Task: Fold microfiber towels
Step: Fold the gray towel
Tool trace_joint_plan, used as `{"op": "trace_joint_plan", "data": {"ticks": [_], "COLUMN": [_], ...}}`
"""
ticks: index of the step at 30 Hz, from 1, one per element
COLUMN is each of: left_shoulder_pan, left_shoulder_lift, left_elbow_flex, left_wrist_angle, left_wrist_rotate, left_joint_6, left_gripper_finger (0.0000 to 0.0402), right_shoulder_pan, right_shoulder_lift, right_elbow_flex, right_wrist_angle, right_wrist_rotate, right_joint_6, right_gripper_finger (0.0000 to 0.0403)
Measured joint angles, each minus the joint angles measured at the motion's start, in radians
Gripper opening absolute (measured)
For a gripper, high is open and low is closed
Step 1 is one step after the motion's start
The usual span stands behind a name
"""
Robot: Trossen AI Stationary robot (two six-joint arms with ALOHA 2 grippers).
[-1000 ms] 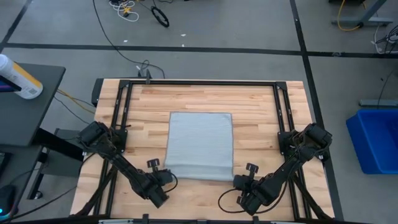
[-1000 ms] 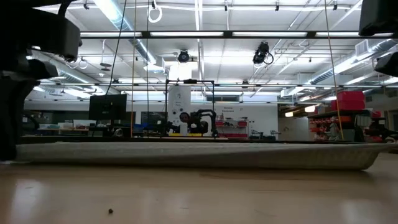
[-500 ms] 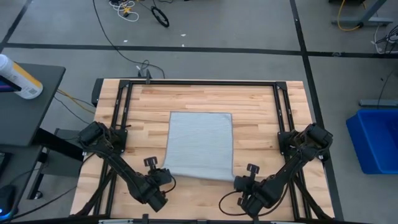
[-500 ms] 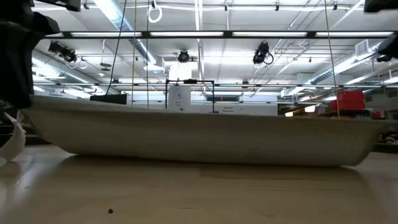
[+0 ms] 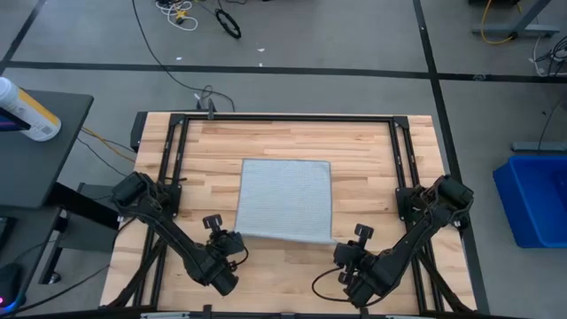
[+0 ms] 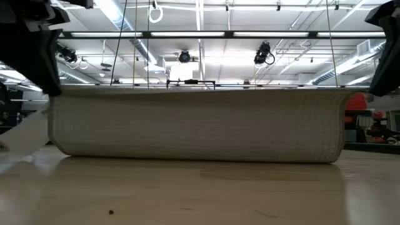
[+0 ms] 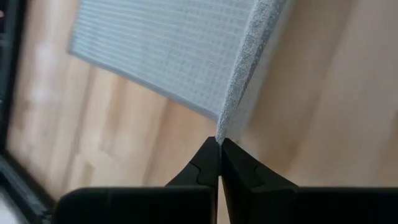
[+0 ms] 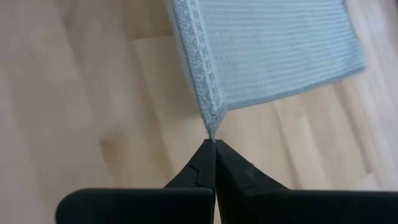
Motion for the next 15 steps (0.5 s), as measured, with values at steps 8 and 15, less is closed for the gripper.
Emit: {"op": "trace_joint_plan", "data": {"ticks": [8, 15], "left_shoulder_pan": [0.058, 0.136], "left_shoulder_lift": [-0.059, -0.107], "left_elbow_flex": [-0.002, -0.041], "left_wrist_angle": [-0.085, -0.081], "left_wrist_rotate": [-0.099, -0.175], "left_joint_6": [0.018, 0.091], "left_gripper_finger": [0.0006, 0.0006], "right_shoulder_pan": [-0.028, -0.061], "right_shoulder_lift": [0.0, 0.0], "right_elbow_flex": [-0.001, -0.002], "right_wrist_angle": [-0.065, -0.169], "right_wrist_rotate": [0.041, 0.103], "right_joint_6": [-0.02, -0.02], "right_gripper_finger": [0.0, 0.0]}}
